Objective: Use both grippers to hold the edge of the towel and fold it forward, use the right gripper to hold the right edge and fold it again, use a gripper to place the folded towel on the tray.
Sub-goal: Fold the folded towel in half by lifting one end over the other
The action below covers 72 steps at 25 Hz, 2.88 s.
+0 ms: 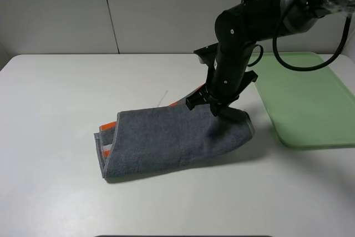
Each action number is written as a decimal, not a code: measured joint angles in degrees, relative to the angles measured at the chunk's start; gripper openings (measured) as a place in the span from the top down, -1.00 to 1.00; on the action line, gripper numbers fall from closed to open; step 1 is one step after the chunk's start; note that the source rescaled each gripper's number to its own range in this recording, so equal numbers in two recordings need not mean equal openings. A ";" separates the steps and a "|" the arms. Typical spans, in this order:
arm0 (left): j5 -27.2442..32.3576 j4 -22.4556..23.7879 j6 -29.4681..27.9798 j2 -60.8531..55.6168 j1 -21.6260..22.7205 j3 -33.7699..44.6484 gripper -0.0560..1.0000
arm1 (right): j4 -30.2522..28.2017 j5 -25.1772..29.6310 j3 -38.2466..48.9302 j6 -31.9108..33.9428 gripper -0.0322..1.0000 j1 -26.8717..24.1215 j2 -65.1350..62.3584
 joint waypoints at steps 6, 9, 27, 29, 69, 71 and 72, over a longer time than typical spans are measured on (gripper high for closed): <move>0.00 0.00 0.00 0.00 0.00 0.00 -1.00 | -5.58 7.04 -5.62 -0.97 0.76 0.00 0.00; 0.00 0.00 0.00 0.00 0.00 0.00 -1.00 | -8.34 9.77 -8.04 -1.04 0.76 0.00 0.00; 0.00 0.00 0.00 0.00 0.00 0.00 -1.00 | -13.92 19.67 -17.36 -6.02 0.76 0.00 0.00; 0.00 0.00 0.00 0.00 0.00 0.00 -1.00 | -11.87 19.66 -17.36 -6.69 0.76 0.00 0.00; 0.00 0.00 0.00 0.00 0.00 0.00 -1.00 | 11.65 5.67 -15.99 -3.85 0.07 11.51 3.17; 0.00 0.00 0.00 0.00 0.00 0.00 -1.00 | 15.26 2.68 -15.99 -3.85 -0.57 11.51 3.17; 0.00 0.00 0.00 0.00 0.00 0.00 -1.00 | 16.67 1.63 -15.99 -3.91 -0.75 11.51 3.17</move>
